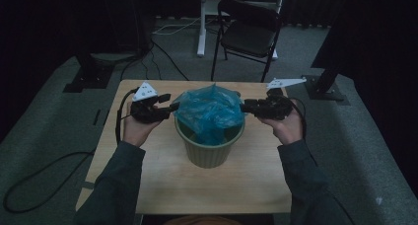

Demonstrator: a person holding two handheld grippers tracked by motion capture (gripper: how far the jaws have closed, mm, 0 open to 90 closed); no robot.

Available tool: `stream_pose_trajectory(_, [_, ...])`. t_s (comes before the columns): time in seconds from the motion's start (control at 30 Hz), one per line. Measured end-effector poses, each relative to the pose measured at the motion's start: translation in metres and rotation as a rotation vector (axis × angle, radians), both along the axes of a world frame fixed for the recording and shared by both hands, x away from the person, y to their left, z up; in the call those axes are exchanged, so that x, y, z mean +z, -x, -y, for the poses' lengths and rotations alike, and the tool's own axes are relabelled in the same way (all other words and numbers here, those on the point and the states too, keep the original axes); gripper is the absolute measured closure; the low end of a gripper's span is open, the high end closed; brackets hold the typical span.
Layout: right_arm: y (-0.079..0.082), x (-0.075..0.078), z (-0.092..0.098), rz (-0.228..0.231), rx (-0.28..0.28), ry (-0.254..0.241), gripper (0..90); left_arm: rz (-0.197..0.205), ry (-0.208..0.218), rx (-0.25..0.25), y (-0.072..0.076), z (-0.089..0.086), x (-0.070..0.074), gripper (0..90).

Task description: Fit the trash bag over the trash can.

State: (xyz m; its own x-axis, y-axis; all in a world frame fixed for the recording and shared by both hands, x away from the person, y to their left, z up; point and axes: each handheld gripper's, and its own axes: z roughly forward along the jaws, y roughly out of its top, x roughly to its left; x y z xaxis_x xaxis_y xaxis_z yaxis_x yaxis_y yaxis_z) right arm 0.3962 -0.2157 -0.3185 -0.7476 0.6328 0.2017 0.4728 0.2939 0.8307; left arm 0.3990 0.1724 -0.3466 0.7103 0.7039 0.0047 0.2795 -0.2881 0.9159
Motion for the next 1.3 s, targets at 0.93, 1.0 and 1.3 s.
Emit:
stream_pose_trajectory(0.93, [0.029, -0.030, 0.003, -0.097, 0.121, -0.004, 90.0, -0.052, 0.004, -0.051, 0.052, -0.001, -0.029, 85.7])
stream_pose_trajectory(1.0, [0.031, -0.032, 0.004, -0.097, 0.130, 0.000, 90.0, -0.052, 0.014, -0.052, 0.060, -0.004, -0.033, 85.5])
stream_pose_trajectory(1.3, [0.045, -0.026, 0.009, -0.051, 0.177, 0.000, 75.3, -0.044, -0.006, -0.048, 0.068, -0.008, -0.039, 83.3])
